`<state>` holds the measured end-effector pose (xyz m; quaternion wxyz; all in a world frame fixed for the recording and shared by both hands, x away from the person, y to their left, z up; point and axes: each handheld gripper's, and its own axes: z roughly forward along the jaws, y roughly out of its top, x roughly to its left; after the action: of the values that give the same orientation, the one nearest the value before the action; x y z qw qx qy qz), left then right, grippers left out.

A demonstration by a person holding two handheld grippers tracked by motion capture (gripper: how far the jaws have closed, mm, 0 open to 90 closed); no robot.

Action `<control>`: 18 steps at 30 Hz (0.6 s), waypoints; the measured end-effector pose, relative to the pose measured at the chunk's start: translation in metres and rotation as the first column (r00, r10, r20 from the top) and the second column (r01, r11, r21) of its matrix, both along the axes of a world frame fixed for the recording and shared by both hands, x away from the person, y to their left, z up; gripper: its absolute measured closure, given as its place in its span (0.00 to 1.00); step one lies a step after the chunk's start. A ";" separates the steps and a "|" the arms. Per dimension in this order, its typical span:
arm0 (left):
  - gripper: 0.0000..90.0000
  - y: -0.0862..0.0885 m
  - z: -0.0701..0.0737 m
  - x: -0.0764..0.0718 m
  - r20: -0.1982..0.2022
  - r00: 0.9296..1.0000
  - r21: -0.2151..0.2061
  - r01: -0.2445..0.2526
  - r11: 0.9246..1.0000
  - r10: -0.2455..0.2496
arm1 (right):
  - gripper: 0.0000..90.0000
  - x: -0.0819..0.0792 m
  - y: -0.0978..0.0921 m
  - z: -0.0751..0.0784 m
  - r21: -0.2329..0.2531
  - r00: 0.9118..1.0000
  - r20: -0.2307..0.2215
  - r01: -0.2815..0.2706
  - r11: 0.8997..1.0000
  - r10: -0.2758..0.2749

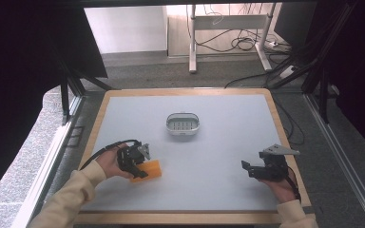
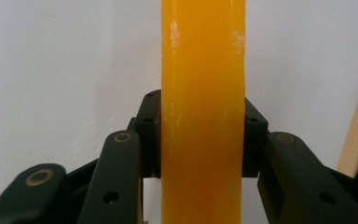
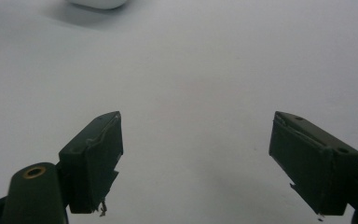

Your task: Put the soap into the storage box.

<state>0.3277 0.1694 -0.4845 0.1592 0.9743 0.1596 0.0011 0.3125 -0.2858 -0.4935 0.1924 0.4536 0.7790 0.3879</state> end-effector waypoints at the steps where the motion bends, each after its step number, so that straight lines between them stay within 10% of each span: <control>1: 0.69 0.000 0.001 0.000 -0.001 1.000 0.003 -0.001 1.000 0.001 | 0.20 0.000 0.000 0.000 0.000 1.000 0.000 0.000 1.000 0.000; 18: 0.69 0.002 0.014 0.002 0.018 1.000 -0.031 -0.018 0.999 0.019 | 0.20 0.001 0.000 0.000 0.001 1.000 -0.002 -0.002 1.000 0.002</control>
<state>0.3293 0.1711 -0.4705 0.1757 0.9701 0.1672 0.0091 0.3132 -0.2856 -0.4935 0.1911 0.4533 0.7794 0.3879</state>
